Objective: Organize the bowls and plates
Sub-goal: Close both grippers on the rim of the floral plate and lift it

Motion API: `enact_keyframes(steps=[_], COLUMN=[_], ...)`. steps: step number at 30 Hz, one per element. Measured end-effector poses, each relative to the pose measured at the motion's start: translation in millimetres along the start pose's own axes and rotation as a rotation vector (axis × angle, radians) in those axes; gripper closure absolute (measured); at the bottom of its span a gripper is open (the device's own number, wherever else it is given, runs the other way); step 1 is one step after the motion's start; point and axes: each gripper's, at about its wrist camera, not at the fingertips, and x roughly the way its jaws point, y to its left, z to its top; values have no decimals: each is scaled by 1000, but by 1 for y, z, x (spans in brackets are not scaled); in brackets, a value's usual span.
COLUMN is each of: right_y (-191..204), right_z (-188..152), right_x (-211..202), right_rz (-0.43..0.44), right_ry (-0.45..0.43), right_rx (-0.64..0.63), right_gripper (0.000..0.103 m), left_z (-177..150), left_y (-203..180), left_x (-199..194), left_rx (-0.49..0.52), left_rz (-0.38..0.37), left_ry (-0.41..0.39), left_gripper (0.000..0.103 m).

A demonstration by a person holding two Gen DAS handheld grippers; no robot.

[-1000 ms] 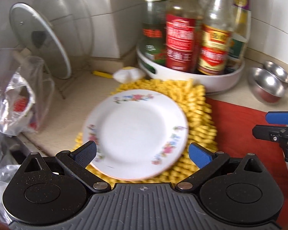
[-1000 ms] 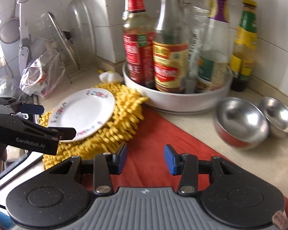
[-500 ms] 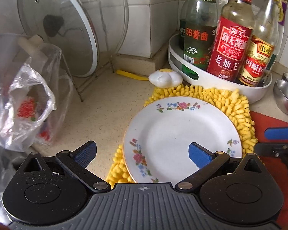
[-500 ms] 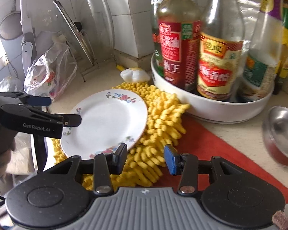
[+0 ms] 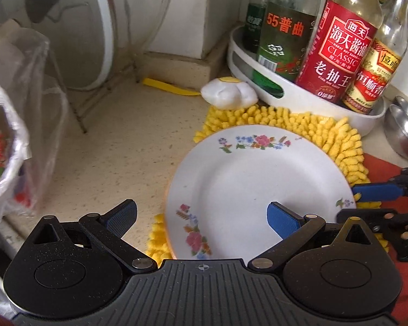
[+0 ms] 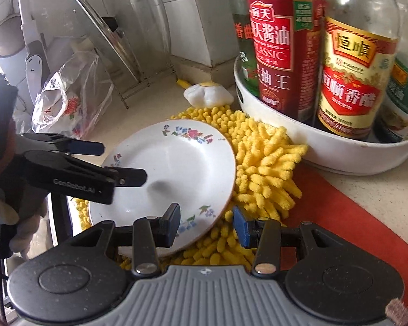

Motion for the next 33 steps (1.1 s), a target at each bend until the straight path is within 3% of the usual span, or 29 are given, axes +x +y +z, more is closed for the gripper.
enact_keyframes(steps=[7,20,26,33], right_y=[-3,-7,-11,-23], right_z=[2,0,-3,-7], right_x=[9,15,6,-17], right_rz=[44,77,71,65], right_ry=[13,13,7,6], right_rx=[8,6,30,76], right_gripper=[61,60,72,73], left_z=[2,5,0,-22], left_y=[-4,-2,-8,-29], left_x=[11,16,-2,-13], left_rx=[17,28,-14,4], left_rz=[-92,-151,-166,-210], left_ry=[24,13,11,28], left_gripper=[2,2,3,1])
